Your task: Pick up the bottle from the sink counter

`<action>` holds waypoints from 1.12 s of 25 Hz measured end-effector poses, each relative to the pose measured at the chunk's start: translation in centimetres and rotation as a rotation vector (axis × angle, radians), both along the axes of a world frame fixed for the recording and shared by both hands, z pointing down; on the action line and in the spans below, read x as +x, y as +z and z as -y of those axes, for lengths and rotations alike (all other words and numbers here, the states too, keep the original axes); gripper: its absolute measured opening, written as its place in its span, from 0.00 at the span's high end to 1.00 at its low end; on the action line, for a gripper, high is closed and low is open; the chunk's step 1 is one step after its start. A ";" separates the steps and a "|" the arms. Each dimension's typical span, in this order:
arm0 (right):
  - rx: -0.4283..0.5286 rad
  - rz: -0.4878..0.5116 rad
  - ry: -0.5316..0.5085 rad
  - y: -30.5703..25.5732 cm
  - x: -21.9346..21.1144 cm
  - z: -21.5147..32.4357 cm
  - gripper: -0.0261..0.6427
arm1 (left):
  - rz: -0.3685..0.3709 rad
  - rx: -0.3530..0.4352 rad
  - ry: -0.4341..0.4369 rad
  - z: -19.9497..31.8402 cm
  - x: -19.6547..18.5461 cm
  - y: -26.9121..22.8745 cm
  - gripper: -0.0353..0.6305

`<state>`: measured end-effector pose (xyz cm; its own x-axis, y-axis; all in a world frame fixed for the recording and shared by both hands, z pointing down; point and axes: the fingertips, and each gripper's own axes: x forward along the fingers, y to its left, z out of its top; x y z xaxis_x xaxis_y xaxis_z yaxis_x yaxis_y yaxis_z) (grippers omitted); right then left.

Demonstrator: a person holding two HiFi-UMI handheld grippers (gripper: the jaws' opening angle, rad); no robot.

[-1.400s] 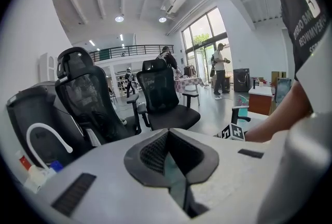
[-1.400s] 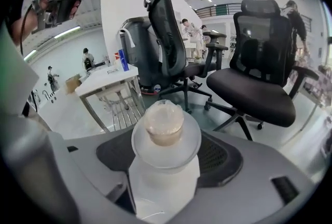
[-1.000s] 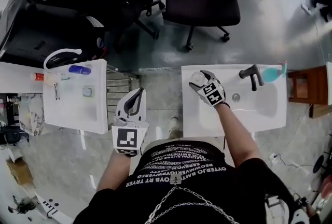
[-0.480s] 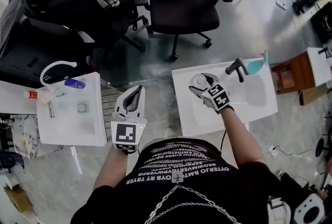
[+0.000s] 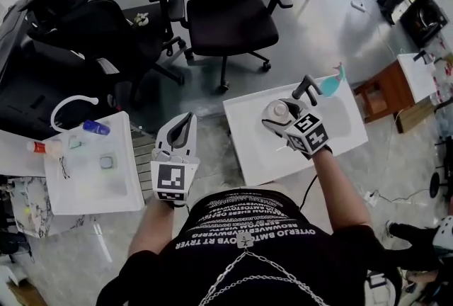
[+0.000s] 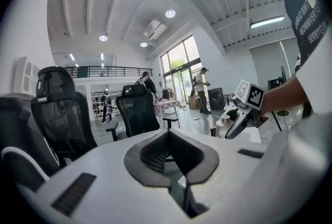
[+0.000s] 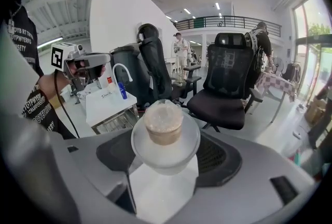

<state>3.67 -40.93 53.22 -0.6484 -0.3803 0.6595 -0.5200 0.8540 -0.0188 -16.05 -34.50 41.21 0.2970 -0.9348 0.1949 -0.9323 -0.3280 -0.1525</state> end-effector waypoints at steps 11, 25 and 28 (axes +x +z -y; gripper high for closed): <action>0.035 -0.043 -0.037 -5.6 2.2 -4.4 0.47 | -0.022 0.061 0.090 -0.9 4.3 -2.3 0.94; 0.053 -0.020 -0.081 -7.7 2.6 -4.9 0.47 | -0.028 0.048 0.116 0.0 7.2 -1.9 0.94; 0.042 -0.023 -0.094 -7.2 2.3 -4.3 0.47 | -0.032 0.037 0.108 0.7 7.1 -1.3 0.94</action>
<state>6.00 -36.65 45.99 -0.6672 -0.3465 0.6594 -0.4375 0.8987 0.0296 -8.97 -35.19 39.87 0.4017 -0.9034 0.1502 -0.8964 -0.4215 -0.1373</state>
